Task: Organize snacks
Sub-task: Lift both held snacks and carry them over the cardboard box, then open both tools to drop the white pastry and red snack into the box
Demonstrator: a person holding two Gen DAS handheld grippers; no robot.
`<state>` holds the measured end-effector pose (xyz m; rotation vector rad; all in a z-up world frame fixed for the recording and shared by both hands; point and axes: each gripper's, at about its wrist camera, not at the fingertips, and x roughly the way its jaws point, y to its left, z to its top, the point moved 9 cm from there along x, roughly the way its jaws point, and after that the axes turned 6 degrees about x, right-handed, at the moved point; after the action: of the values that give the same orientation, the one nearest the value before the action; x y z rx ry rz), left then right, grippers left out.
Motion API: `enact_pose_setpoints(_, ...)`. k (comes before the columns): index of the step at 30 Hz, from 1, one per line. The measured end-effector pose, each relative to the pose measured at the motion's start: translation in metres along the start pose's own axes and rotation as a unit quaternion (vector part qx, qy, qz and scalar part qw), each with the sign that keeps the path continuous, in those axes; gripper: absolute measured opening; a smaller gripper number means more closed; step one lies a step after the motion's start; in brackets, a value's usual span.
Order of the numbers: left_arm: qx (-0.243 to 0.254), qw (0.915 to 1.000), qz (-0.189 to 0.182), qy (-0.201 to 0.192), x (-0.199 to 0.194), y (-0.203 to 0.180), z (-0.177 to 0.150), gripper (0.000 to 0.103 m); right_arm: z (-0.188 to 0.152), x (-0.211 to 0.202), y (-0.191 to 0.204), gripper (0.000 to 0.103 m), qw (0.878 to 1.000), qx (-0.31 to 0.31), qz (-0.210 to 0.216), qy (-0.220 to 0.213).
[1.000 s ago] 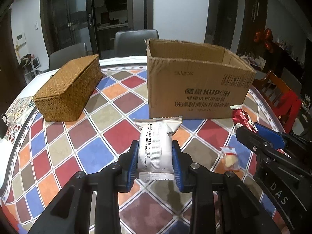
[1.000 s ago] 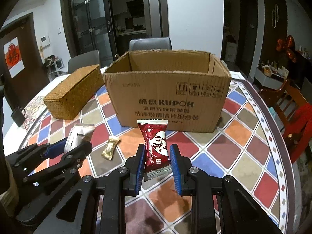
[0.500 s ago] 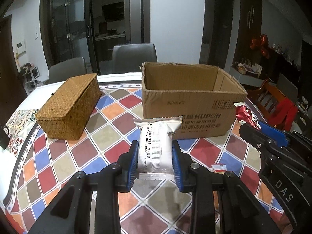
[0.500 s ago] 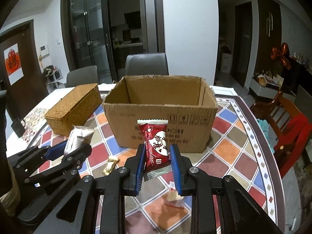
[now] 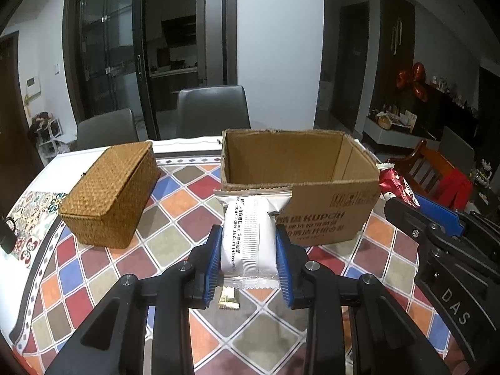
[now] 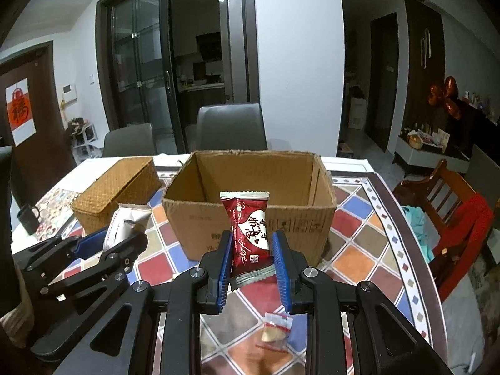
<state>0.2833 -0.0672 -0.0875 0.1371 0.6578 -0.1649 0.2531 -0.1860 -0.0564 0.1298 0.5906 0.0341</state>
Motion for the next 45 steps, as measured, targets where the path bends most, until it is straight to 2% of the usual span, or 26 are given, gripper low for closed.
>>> enact_pose_setpoints(16,0.004,0.9997,-0.004,-0.023,0.013,-0.004,0.037,0.033,0.034,0.005,-0.012,0.027,1.000,0.006,-0.010,-0.024)
enact_pose_setpoints(45,0.004,0.9996,-0.006,-0.026,0.057,-0.001,0.074,0.033,0.071,0.046,-0.018,0.027,0.999,0.017,-0.015,-0.032)
